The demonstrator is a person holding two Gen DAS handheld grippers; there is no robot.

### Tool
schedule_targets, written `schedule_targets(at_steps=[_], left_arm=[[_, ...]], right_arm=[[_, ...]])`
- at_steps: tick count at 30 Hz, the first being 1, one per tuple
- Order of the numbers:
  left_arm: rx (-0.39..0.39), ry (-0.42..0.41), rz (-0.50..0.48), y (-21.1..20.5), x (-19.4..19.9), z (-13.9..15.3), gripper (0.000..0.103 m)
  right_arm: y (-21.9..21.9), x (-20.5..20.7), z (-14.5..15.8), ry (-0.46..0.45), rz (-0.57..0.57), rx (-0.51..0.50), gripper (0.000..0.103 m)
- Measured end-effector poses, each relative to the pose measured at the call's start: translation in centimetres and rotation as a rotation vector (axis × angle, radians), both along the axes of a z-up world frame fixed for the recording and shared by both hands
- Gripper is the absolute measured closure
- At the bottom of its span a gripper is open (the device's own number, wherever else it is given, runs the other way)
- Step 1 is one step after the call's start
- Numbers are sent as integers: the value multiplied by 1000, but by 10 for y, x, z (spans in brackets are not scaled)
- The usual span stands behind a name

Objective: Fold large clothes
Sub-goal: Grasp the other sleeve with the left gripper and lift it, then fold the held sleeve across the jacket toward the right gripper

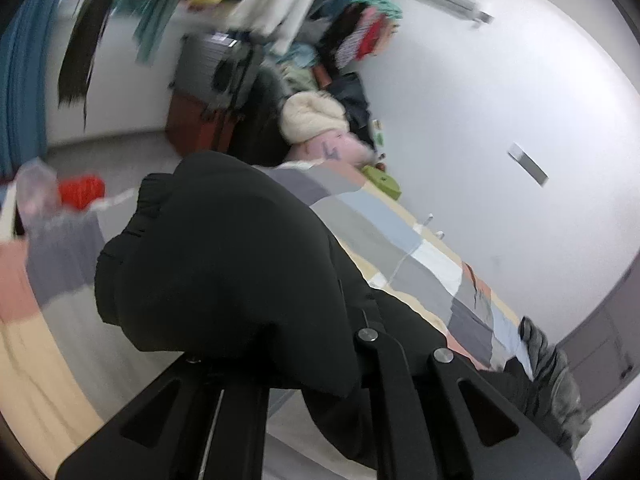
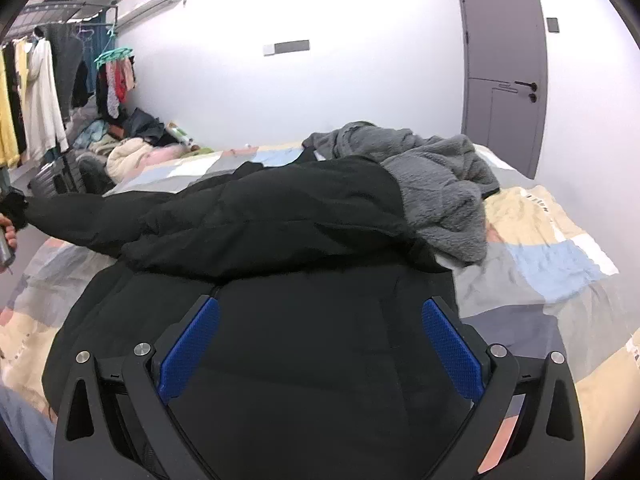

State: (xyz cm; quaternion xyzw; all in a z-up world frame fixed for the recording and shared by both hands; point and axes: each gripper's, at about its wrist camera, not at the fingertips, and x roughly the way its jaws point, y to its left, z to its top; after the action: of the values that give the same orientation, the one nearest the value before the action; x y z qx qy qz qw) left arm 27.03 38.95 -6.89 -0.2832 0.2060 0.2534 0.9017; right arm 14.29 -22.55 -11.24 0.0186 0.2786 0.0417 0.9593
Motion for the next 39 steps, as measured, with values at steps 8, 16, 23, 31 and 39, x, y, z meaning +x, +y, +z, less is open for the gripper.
schedule_targets(at_steps=[8,16,23,31,39], left_arm=[[235,-35,-98,-103,16,80,95],[427,-42,-282,-227,40,106,93],[584,13,-485,-348,57,67,91],[563,37,-703,-451,67,5,87],[511,183,-802,-499,105,-72,87]], right_arm=[[-10,-5,1,-13,-27,7,1],[-21,-13,1,-9,-23,49,1],[-30,-18,1,-2,-35,75,1],[-40,-15,-8,43,-31,123,1],[-60,-10,-17,48,-26,191,0]])
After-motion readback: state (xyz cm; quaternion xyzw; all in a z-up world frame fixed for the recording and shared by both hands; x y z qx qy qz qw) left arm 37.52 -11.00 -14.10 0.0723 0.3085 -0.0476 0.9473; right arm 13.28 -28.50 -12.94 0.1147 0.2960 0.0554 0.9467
